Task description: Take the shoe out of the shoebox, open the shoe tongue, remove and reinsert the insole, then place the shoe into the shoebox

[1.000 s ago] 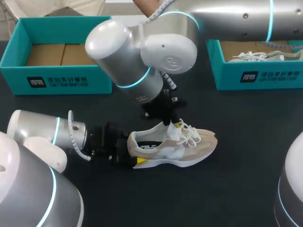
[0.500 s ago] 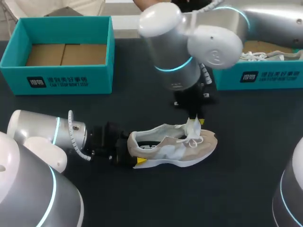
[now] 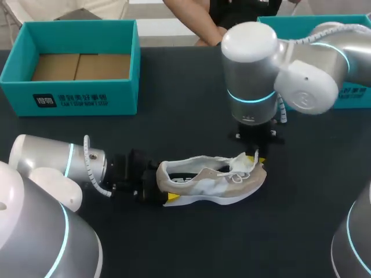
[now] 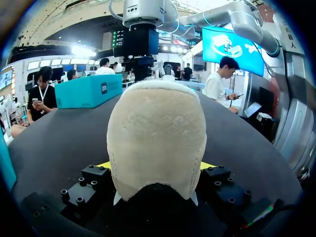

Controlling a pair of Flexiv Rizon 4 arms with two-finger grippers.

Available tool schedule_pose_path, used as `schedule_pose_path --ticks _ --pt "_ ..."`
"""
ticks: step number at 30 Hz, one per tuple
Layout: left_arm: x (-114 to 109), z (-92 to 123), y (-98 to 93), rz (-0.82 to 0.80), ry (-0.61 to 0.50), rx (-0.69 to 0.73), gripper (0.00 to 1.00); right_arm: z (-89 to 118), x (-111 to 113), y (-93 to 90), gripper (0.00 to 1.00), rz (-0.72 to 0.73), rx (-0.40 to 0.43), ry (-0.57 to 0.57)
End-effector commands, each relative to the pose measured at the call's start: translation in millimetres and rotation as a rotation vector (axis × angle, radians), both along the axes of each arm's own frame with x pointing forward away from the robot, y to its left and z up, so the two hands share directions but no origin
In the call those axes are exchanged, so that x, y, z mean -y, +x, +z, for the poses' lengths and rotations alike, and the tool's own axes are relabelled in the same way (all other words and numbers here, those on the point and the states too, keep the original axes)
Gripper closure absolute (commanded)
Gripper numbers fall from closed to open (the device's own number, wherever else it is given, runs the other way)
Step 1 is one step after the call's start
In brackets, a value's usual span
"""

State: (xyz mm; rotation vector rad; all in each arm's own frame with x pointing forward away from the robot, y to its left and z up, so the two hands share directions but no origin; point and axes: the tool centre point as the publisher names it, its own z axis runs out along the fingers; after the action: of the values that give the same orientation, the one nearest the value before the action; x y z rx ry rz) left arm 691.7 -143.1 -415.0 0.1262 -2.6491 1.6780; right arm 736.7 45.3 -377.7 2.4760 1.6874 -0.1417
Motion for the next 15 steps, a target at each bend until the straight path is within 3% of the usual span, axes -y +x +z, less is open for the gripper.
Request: schedule_pose_path --ticks 1,2,3,8,15 --pt "-3.3 -6.1 -2.8 0.002 0.001 0.0 1.0 -10.7 6.9 -3.7 0.51 0.0 0.05 0.135" --pt "-3.3 -6.1 -2.8 0.002 0.001 0.0 1.0 -10.4 8.3 -4.2 0.42 0.001 0.052 0.126" --pt "-3.3 -6.1 -2.8 0.002 0.001 0.0 1.0 -10.2 10.5 -4.5 0.42 -0.001 0.052 0.123" --pt "-3.3 -6.1 -2.8 0.002 0.001 0.0 1.0 7.7 15.7 -7.7 0.24 -0.025 0.076 0.084" --pt "-3.3 -6.1 -2.8 0.002 0.001 0.0 1.0 30.3 16.0 -8.8 0.2 -0.036 0.115 0.046"
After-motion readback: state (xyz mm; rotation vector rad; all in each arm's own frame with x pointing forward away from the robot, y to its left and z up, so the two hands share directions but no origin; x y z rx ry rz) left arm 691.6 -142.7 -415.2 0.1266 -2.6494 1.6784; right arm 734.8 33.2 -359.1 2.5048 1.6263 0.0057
